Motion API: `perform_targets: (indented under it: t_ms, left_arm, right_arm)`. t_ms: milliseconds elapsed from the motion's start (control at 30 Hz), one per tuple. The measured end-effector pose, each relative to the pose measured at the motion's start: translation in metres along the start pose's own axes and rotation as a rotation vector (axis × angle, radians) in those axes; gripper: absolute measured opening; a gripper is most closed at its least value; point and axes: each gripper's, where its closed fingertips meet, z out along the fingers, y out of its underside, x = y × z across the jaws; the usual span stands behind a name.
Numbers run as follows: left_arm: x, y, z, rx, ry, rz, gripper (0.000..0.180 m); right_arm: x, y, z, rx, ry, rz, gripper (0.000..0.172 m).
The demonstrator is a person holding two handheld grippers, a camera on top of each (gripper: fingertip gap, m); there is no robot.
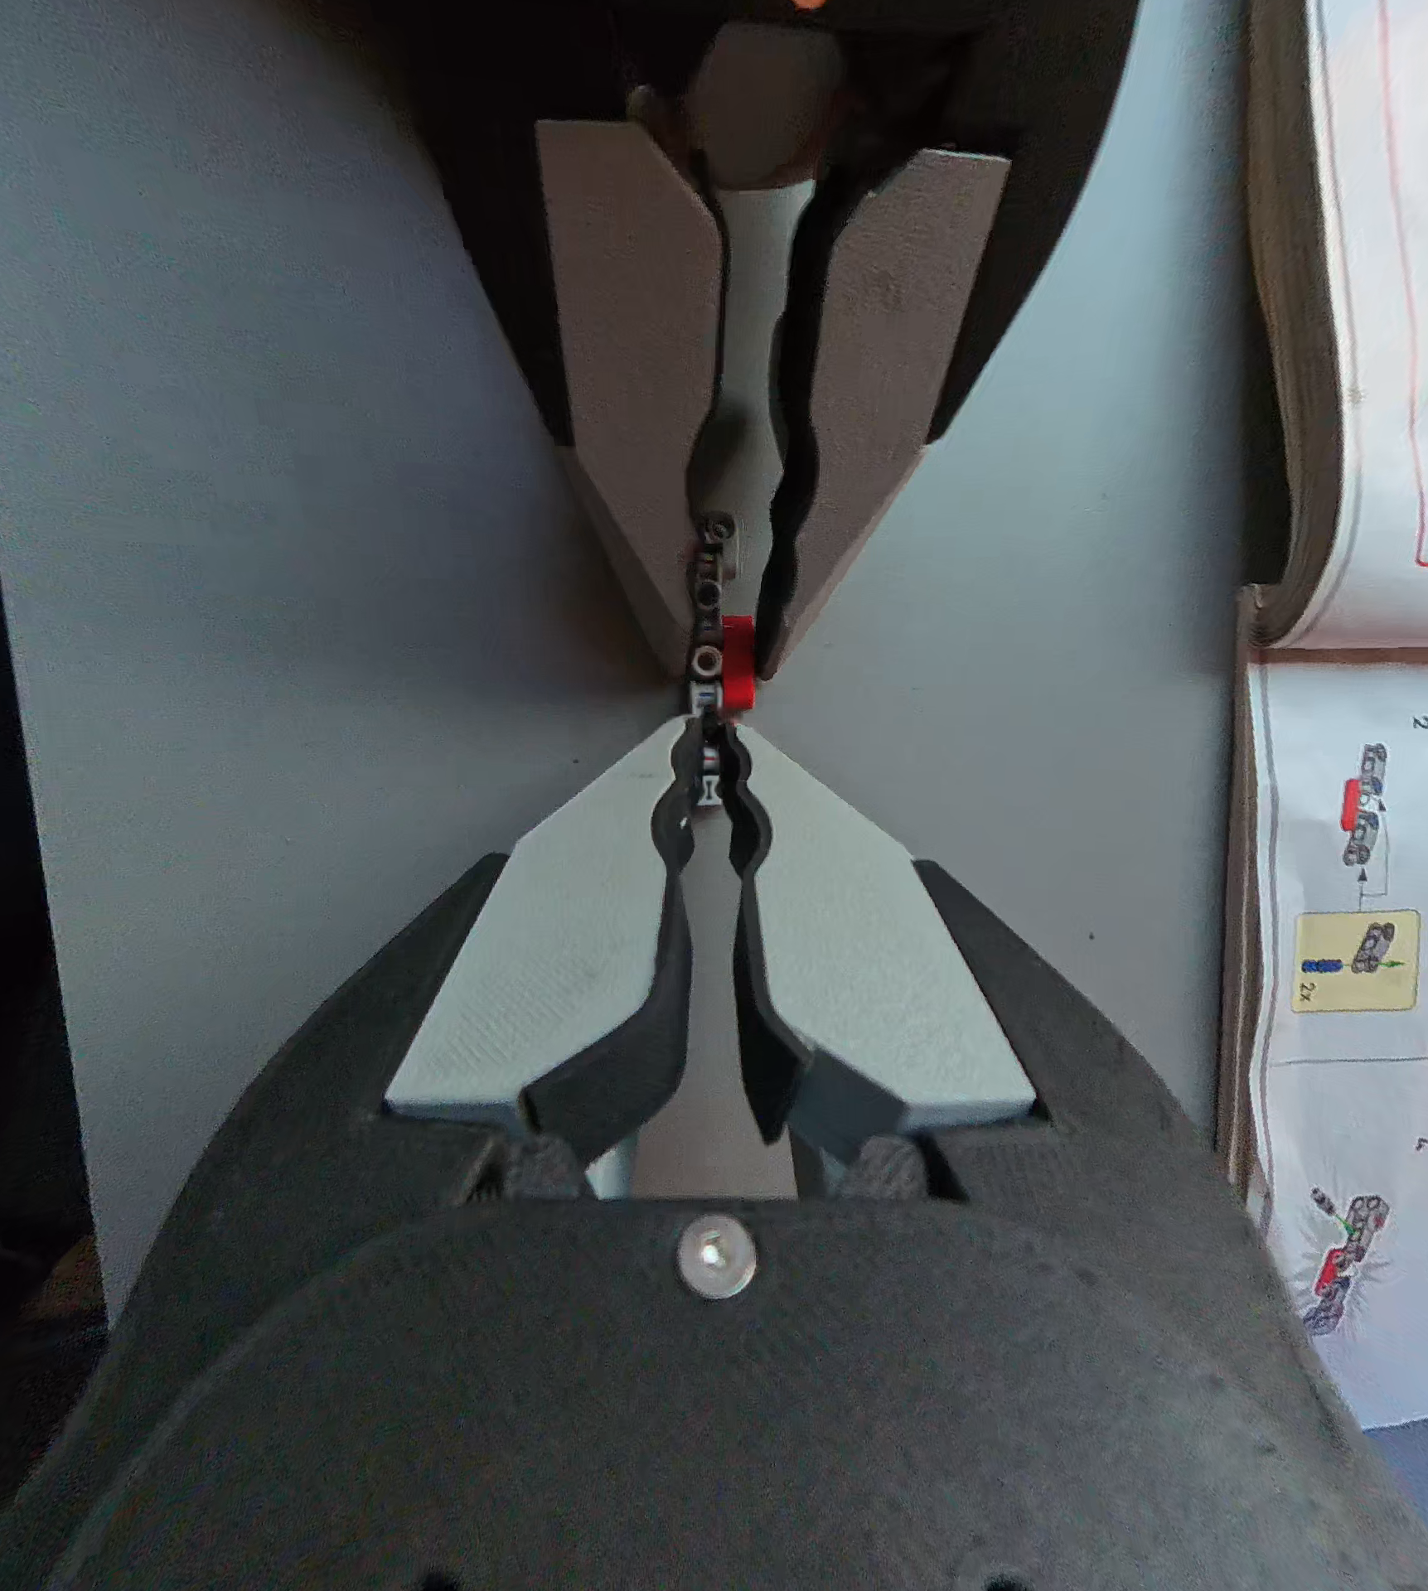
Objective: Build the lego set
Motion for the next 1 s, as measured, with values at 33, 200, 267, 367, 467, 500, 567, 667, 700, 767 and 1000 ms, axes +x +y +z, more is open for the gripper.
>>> perform_targets:
  t_ms: [33,200,267,367,467,500,567,667,700,767,1000]
  left_arm:
    - [0.0,0.0,0.0,0.0,0.004,0.001,0.014]
    - [0.0,0.0,0.0,0.001,0.012,-0.003,0.014]
    - [0.0,0.0,0.0,0.004,0.038,-0.033,0.014]
    - [0.0,-0.001,-0.001,0.009,0.075,-0.073,0.014]
    - [0.001,-0.001,-0.001,0.008,0.081,-0.077,0.014]
    - [0.001,-0.001,-0.001,0.008,0.084,-0.078,0.014]
    - [0.001,-0.001,-0.001,0.008,0.087,-0.076,0.014]
    - [0.002,-0.001,0.0,0.007,0.09,-0.071,0.014]
    - [0.002,-0.001,0.0,0.007,0.094,-0.07,0.014]
    - [0.002,-0.001,0.0,0.005,0.093,-0.067,0.014]
    - [0.004,0.0,0.0,0.003,0.088,-0.046,0.014]
  right_arm:
    - [-0.002,-0.001,0.001,-0.011,-0.016,-0.012,0.001]
    - [0.002,0.006,0.007,-0.134,0.008,-0.104,0.002]
    - [0.001,0.006,0.007,-0.166,0.018,-0.141,0.002]
    - [-0.003,0.004,0.004,-0.208,0.035,-0.221,0.001]
    - [-0.006,0.003,0.004,-0.251,0.039,-0.332,0.001]
    - [-0.007,0.003,0.005,-0.261,0.035,-0.37,0.001]
    - [-0.007,0.002,0.004,-0.276,0.027,-0.424,0.001]
    - [-0.01,0.001,0.003,-0.298,0.01,-0.493,0.001]
    - [-0.011,0.001,0.003,-0.302,0.0,-0.512,0.001]
    - [-0.013,0.002,0.004,-0.305,-0.013,-0.539,0.001]
    - [-0.018,0.001,0.006,-0.299,-0.059,-0.597,0.001]
